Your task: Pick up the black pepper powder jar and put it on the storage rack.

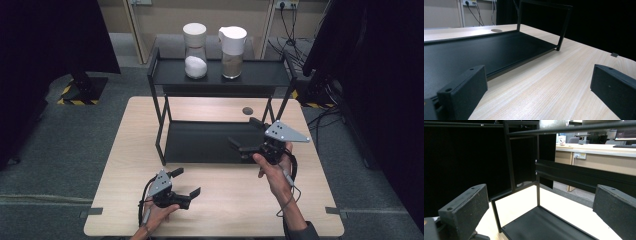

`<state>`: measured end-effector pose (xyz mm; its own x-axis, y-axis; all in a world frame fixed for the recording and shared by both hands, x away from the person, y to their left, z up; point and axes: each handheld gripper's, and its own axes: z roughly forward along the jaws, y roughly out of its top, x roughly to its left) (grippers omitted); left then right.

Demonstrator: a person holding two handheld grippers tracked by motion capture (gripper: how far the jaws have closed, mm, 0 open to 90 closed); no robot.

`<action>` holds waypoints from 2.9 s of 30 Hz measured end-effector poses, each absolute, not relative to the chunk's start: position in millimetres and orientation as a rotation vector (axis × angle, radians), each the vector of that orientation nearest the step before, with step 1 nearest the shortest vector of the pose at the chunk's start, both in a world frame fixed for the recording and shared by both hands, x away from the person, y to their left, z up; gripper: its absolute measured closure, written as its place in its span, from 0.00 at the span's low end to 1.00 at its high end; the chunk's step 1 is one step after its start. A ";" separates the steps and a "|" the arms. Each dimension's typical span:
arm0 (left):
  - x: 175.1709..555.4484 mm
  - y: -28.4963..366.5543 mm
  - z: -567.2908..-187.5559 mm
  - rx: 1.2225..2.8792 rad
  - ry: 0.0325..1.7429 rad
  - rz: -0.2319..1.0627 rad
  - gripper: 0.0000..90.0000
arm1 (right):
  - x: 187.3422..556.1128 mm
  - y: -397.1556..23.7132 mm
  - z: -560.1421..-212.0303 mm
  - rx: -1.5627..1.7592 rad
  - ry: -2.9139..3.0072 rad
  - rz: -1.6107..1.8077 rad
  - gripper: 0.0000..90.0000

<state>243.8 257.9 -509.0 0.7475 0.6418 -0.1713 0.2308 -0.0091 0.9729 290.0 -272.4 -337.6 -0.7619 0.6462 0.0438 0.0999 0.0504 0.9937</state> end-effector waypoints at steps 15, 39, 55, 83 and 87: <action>243.8 257.7 -509.1 1.583 0.723 0.375 0.00 | 272.2 -273.0 -390.4 0.771 1.941 1.732 0.01; 243.6 258.1 -508.9 1.582 0.721 0.377 0.00 | 251.8 -273.5 -460.5 0.833 1.973 1.749 0.01; 244.4 259.1 -509.1 1.578 0.728 0.378 0.00 | 251.6 -275.0 -475.7 0.827 2.016 1.749 0.01; 244.0 260.1 -509.8 1.563 0.741 0.378 0.00 | 247.2 -273.7 -484.1 0.844 2.033 1.726 0.01; 244.2 261.1 -510.3 1.557 0.750 0.382 0.00 | 247.7 -274.8 -485.0 0.854 2.027 1.728 0.01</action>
